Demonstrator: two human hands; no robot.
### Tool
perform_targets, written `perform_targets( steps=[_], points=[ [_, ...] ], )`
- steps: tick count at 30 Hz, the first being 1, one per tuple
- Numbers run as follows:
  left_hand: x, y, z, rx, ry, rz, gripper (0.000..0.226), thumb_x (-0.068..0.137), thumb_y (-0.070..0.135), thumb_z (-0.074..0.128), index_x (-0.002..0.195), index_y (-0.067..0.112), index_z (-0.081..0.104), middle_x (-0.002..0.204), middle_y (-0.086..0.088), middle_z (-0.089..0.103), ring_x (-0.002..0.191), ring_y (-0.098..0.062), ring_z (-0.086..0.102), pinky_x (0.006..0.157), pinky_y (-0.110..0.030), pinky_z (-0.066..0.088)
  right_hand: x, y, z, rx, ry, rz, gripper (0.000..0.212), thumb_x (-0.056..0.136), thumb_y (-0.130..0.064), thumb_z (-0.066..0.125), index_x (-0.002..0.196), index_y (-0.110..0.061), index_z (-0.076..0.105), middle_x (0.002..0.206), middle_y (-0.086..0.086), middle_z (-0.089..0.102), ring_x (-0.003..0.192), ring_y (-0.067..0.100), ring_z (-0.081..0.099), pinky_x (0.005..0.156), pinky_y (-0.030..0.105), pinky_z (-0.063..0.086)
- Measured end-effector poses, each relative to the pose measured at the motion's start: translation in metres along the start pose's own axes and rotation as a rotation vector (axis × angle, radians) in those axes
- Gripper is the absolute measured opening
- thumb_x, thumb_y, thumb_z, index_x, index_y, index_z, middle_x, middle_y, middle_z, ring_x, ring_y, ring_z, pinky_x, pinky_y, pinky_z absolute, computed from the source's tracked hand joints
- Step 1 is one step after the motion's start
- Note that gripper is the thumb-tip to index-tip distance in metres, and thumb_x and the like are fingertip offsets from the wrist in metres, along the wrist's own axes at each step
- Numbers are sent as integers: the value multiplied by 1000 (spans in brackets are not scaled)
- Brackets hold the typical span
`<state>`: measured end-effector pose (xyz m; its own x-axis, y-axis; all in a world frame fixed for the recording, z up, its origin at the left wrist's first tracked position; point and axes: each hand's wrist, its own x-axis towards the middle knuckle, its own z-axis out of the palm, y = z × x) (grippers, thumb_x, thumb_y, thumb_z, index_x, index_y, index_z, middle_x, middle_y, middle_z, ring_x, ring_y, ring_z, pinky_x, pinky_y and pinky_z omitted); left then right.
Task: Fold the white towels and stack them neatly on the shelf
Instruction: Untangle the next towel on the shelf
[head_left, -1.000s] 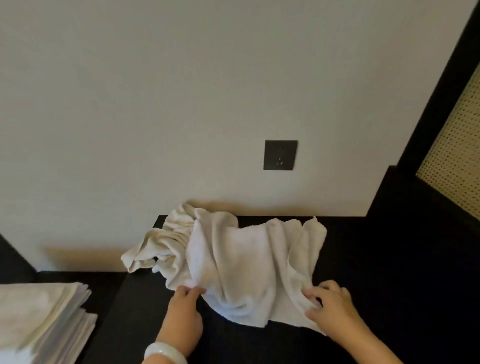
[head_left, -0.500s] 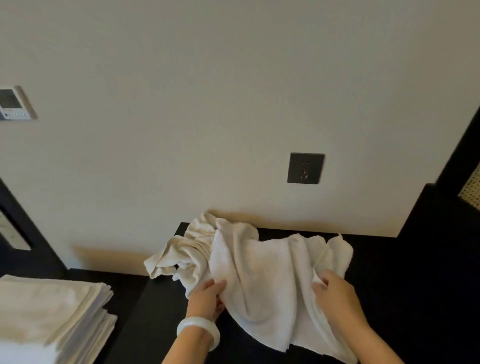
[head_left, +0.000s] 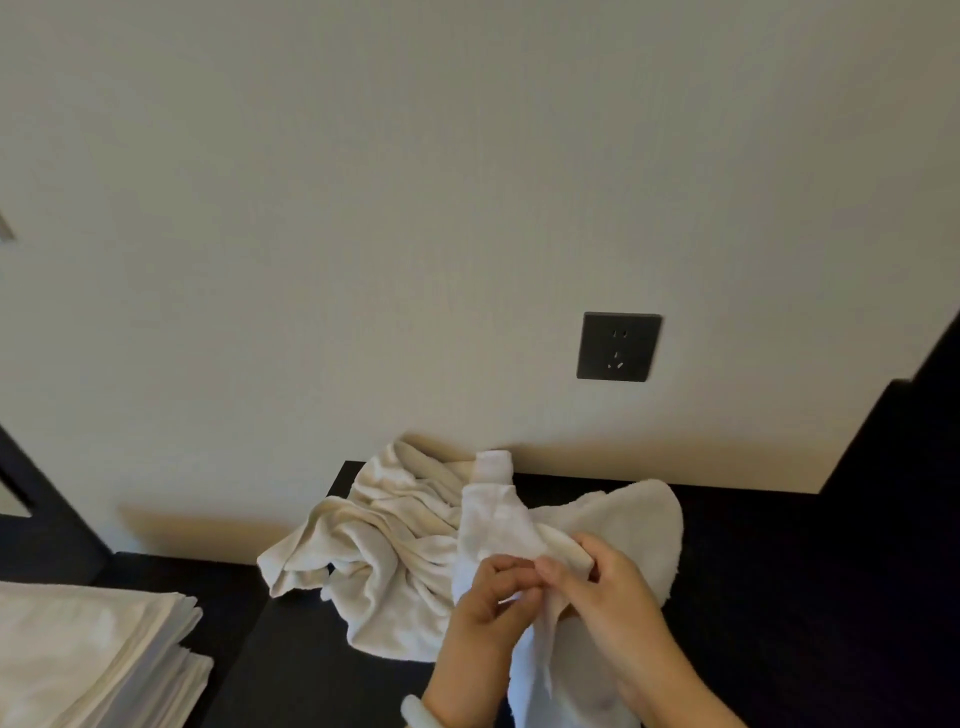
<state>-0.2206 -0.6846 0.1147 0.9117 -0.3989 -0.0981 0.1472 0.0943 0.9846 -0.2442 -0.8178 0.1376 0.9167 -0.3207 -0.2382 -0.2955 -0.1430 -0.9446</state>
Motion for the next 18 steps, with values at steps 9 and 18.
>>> perform_targets(
  steps=[9,18],
  points=[
    [27,2,-3,-476,307,-369,23,91,22,65,88,-1,65,69,-14,61,65,-23,60,68,-35,54,5,0,-11,106,-111,73,15,89,-24,70,101,-17,73,90,3,76,90,21,72,89,44,56],
    [33,40,-18,335,410,181,13,88,19,68,78,15,62,70,-1,57,68,-12,54,71,-28,48,1,-22,-12,-13,357,-205,15,96,-26,59,104,-24,71,101,-10,64,89,-1,60,68,8,44]
  ],
)
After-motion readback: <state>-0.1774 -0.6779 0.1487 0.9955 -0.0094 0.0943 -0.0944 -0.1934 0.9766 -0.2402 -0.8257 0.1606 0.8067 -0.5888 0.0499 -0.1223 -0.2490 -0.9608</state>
